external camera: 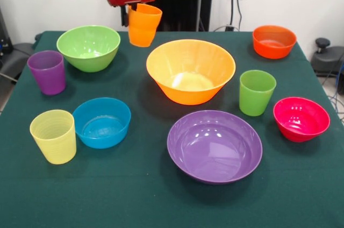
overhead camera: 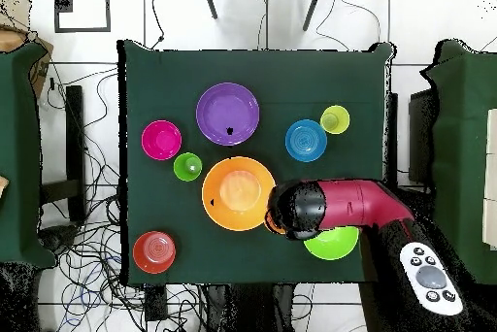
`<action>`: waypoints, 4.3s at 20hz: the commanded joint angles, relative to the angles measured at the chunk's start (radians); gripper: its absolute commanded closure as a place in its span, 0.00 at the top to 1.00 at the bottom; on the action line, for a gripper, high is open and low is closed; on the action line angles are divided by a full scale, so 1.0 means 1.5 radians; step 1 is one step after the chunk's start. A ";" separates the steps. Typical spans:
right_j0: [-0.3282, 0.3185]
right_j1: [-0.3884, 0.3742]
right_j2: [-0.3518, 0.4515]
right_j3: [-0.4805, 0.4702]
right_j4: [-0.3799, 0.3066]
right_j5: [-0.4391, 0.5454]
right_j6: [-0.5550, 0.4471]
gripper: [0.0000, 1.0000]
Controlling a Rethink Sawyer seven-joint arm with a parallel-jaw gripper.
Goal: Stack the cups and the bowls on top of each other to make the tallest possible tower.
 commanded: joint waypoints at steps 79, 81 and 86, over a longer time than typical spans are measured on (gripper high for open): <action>0.141 0.027 -0.009 -0.095 0.026 0.147 0.060 0.00; 0.142 0.027 -0.006 -0.091 0.031 0.146 0.056 0.00; 0.148 0.039 -0.004 -0.088 0.027 0.134 0.048 0.00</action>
